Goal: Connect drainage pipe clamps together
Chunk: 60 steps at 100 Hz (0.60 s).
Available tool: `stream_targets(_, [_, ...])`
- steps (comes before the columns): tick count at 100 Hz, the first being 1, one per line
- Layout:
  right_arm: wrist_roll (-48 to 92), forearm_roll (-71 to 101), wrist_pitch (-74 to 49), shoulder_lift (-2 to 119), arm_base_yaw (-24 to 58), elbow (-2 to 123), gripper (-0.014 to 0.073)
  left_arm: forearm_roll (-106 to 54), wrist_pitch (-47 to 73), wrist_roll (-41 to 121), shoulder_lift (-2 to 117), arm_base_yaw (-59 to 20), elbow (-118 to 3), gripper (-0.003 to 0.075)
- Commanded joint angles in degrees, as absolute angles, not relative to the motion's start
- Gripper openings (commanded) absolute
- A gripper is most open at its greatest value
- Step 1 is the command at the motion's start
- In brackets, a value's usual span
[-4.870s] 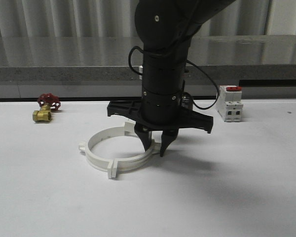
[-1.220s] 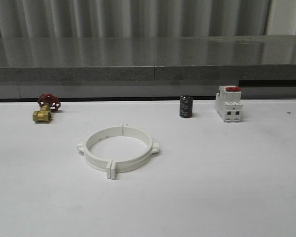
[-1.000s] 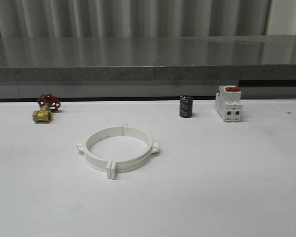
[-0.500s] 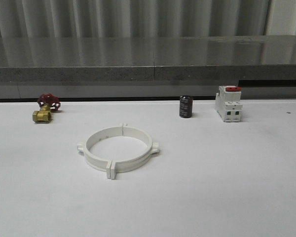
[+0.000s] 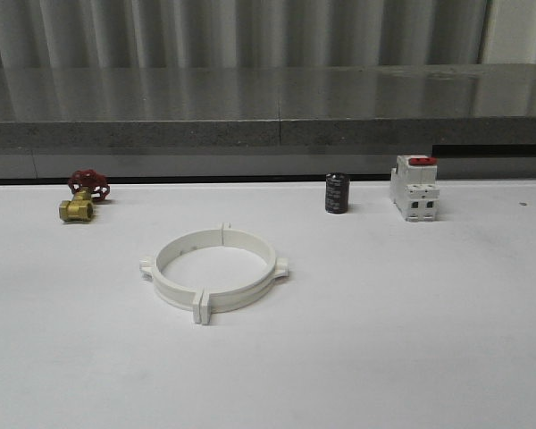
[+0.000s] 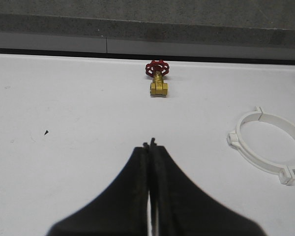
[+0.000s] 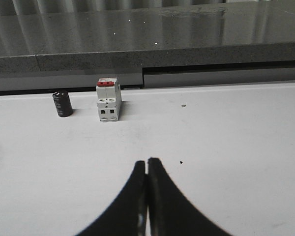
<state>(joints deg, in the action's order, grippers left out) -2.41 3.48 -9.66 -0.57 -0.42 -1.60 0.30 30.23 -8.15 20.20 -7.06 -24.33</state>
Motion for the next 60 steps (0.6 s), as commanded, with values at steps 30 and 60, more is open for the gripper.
stream_targets(30, [-2.3, 3.7, -3.7, -1.5, 0.5, -0.6, -0.0069, 0.3, 25.7, -8.1, 20.5, -7.0, -25.8, -0.002])
stream_targets(60, [-2.3, 3.7, -3.7, -1.5, 0.5, -0.6, -0.0069, 0.3, 25.7, -8.1, 20.5, -7.0, -25.8, -0.002])
